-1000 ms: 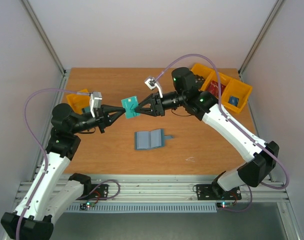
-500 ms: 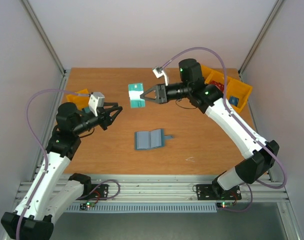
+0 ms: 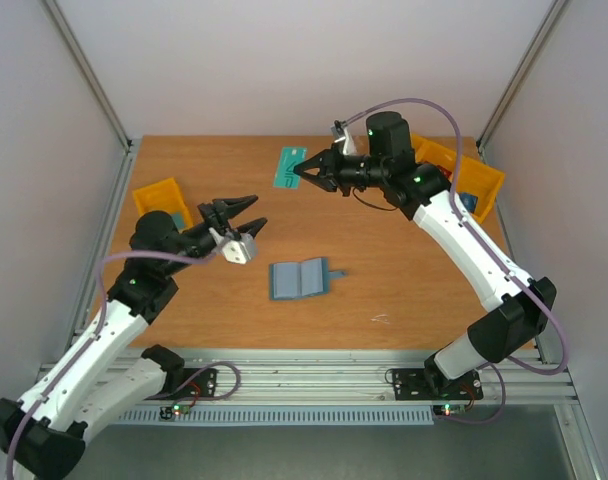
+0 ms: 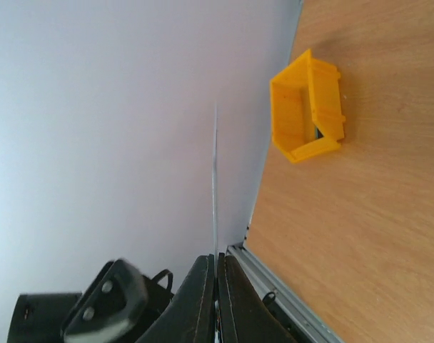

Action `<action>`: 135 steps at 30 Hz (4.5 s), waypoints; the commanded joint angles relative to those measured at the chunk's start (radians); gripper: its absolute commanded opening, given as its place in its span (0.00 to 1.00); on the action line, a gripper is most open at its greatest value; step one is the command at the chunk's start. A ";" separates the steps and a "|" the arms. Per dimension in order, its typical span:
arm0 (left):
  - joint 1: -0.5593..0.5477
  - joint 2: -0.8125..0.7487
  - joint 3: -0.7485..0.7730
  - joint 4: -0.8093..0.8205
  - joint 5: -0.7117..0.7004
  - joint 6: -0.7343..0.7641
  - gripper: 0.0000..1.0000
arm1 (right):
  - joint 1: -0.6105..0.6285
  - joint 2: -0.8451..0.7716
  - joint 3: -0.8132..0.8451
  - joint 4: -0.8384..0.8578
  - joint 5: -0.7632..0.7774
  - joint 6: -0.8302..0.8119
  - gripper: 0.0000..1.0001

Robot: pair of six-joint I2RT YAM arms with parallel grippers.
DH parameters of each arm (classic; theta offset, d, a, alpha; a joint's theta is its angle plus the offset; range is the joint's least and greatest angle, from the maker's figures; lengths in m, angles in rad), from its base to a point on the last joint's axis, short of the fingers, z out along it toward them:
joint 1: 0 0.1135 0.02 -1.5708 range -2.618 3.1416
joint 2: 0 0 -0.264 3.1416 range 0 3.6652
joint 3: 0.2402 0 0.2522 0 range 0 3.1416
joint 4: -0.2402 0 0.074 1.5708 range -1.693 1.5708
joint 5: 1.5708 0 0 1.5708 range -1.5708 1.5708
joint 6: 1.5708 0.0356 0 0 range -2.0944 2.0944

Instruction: Take the credit cards out of the card holder

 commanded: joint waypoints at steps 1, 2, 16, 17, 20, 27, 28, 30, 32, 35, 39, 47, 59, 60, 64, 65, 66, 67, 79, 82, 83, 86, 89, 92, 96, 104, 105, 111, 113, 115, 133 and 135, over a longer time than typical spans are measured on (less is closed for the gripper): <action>-0.045 0.068 -0.034 0.337 -0.012 0.534 0.50 | 0.009 -0.001 0.018 0.045 0.067 0.086 0.01; -0.047 0.083 -0.033 0.360 0.000 0.598 0.50 | 0.011 -0.003 0.017 0.043 0.072 0.086 0.01; -0.066 0.209 0.050 0.329 -0.067 0.749 0.48 | 0.063 0.009 0.031 0.048 0.083 0.081 0.01; -0.067 0.210 0.051 0.330 -0.076 0.747 0.47 | 0.067 0.009 0.033 0.048 0.083 0.078 0.01; -0.067 0.216 0.059 0.337 -0.104 0.729 0.41 | 0.072 0.012 0.031 0.045 0.082 0.076 0.01; -0.067 0.228 0.073 0.332 -0.118 0.701 0.19 | 0.082 0.029 0.046 0.042 0.069 0.070 0.01; -0.068 0.229 0.073 0.333 -0.123 0.701 0.17 | 0.084 0.031 0.046 0.041 0.067 0.069 0.01; -0.069 0.225 0.072 0.331 -0.127 0.699 0.14 | 0.084 0.030 0.047 0.041 0.065 0.066 0.01; -0.071 0.224 0.073 0.327 -0.136 0.694 0.05 | 0.085 0.033 0.048 0.039 0.064 0.064 0.01; -0.073 0.221 0.071 0.319 -0.154 0.680 0.00 | 0.085 0.035 0.053 0.034 0.060 0.057 0.01; -0.073 0.210 0.064 0.283 -0.217 0.660 0.00 | 0.083 0.034 0.104 -0.086 0.120 -0.039 0.26; -0.042 0.168 0.049 -0.001 -0.477 0.487 0.00 | 0.005 -0.041 0.130 -0.347 0.302 -0.263 0.70; 0.337 0.251 0.151 -0.461 -0.370 0.055 0.00 | -0.157 -0.067 0.105 -0.481 0.241 -0.507 0.98; 0.364 0.269 0.162 -0.474 -0.348 0.036 0.00 | -0.163 -0.066 0.104 -0.487 0.239 -0.522 0.98; 0.499 0.351 0.194 -0.470 -0.287 0.014 0.00 | -0.179 -0.070 0.085 -0.491 0.229 -0.565 0.99; 0.531 0.370 0.197 -0.461 -0.263 0.016 0.00 | -0.183 -0.072 0.080 -0.489 0.229 -0.569 0.99; 0.560 0.386 0.195 -0.448 -0.238 0.038 0.00 | -0.188 -0.073 0.072 -0.484 0.228 -0.571 0.99; 0.584 0.402 0.193 -0.433 -0.217 0.068 0.00 | -0.194 -0.074 0.060 -0.479 0.226 -0.571 0.99; 0.701 0.634 0.156 -0.146 -0.106 0.425 0.00 | -0.227 0.037 0.109 -0.426 0.201 -0.572 0.99; 0.729 0.685 0.173 -0.139 -0.072 0.444 0.00 | -0.228 0.053 0.125 -0.423 0.197 -0.571 0.99; 0.734 0.695 0.165 -0.132 -0.066 0.468 0.00 | -0.228 0.056 0.126 -0.420 0.197 -0.572 0.99; 0.735 0.719 0.128 -0.063 -0.070 0.518 0.00 | -0.229 0.064 0.129 -0.419 0.202 -0.586 0.99; 0.737 0.749 0.128 -0.051 -0.071 0.528 0.00 | -0.229 0.074 0.129 -0.412 0.205 -0.585 0.99; 0.740 0.782 0.121 -0.025 -0.073 0.541 0.00 | -0.229 0.087 0.129 -0.405 0.198 -0.580 0.98; 0.745 0.818 0.118 -0.012 -0.075 0.555 0.00 | -0.228 0.104 0.132 -0.402 0.189 -0.578 0.98; 0.757 0.868 0.122 0.010 -0.067 0.590 0.00 | -0.229 0.124 0.120 -0.370 0.160 -0.556 0.99; 0.757 0.873 0.123 0.013 -0.064 0.595 0.00 | -0.229 0.125 0.121 -0.370 0.158 -0.556 0.99; 0.761 0.894 0.130 0.013 -0.057 0.636 0.00 | -0.229 0.127 0.124 -0.370 0.145 -0.559 0.99; 0.763 0.897 0.128 0.010 -0.053 0.645 0.00 | -0.229 0.127 0.125 -0.369 0.141 -0.558 0.98; 0.763 0.898 0.126 0.011 -0.054 0.643 0.00 | -0.229 0.126 0.125 -0.369 0.139 -0.556 0.99; 0.783 0.822 0.111 -0.022 -0.006 0.594 0.45 | -0.229 0.113 0.124 -0.403 0.131 -0.567 0.98; 0.785 0.814 0.113 -0.008 -0.003 0.577 0.46 | -0.229 0.112 0.130 -0.412 0.132 -0.571 0.98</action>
